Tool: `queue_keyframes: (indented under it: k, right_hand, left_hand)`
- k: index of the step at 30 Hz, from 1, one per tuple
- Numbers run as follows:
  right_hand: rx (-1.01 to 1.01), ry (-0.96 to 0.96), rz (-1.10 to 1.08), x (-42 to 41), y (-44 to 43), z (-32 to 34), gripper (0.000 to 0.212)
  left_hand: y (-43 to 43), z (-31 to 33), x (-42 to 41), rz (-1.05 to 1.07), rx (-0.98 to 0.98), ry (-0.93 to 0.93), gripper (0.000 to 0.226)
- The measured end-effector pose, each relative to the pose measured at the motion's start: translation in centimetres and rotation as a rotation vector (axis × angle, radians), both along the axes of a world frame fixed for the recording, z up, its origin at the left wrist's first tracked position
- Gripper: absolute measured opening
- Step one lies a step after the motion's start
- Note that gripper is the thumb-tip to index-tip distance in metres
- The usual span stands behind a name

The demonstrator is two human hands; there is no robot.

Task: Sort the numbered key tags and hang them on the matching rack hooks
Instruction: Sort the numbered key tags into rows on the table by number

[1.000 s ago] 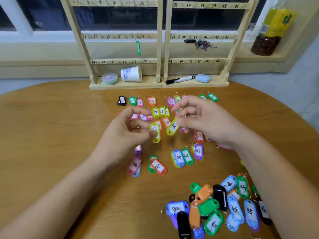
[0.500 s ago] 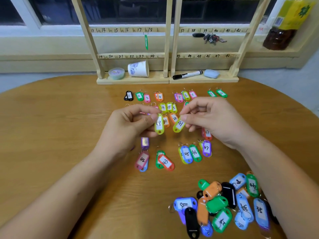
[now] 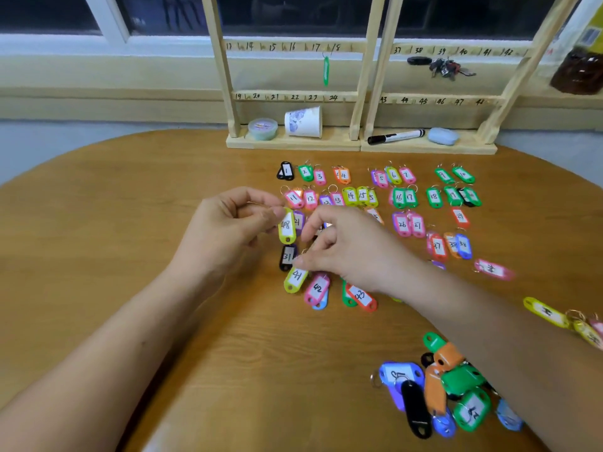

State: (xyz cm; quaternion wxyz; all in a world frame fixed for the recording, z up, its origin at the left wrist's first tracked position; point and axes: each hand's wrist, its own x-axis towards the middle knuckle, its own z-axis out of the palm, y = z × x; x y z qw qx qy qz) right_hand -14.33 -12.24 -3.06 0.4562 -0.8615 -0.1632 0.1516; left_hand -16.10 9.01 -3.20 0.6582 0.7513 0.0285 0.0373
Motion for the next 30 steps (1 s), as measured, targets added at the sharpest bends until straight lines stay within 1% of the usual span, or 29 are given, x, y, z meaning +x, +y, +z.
queue_keyframes:
  k: [4,6,10,12,15,16,18,21,24,27,30]
  right_hand:
    - [-0.129,-0.083,0.048,-0.2,0.9,-0.5,0.022]
    - [-0.155,-0.096,0.076,-0.3,1.0,-0.6,0.018]
    - [-0.175,-0.15,0.084,-0.4,0.9,-0.3,0.022]
    - [-0.126,-0.15,0.067,-0.4,0.4,0.2,0.026]
    - [0.113,-0.002,-0.003,-0.3,-1.0,0.6,0.025]
    - [0.178,0.026,-0.044,-0.3,-1.5,0.5,0.023]
    - [0.242,0.028,-0.092,-0.6,-2.6,0.2,0.016]
    - [0.267,0.036,-0.12,-1.6,-4.8,-0.2,0.012]
    - [0.271,0.023,-0.206,-2.6,-8.6,0.2,0.014]
    - [0.257,0.003,-0.335,-3.2,-12.9,0.7,0.013]
    - [0.183,-0.036,-0.45,-3.8,-16.5,0.7,0.008]
  left_hand:
    - [0.1,-0.2,-0.4,-0.02,-0.008,0.028,0.008]
    - [-0.1,-0.2,-0.5,-0.023,-0.014,0.028,0.009]
    - [-0.4,-0.1,-0.7,-0.019,-0.03,0.016,0.011]
    - [-0.7,0.0,-1.0,-0.022,-0.047,0.008,0.015]
    - [-1.5,0.0,-1.4,-0.033,-0.059,-0.013,0.022]
    - [-1.8,0.1,-1.6,-0.044,-0.057,-0.015,0.025]
    - [-2.7,0.2,-2.0,-0.084,-0.053,-0.009,0.028]
    - [-4.3,0.5,-2.7,-0.134,-0.017,-0.02,0.028]
    - [-5.7,0.7,-3.4,-0.175,0.087,-0.045,0.021]
    - [-6.7,0.7,-4.2,-0.244,0.176,0.009,0.01]
    - [-7.9,0.4,-5.0,-0.317,0.246,0.041,0.005]
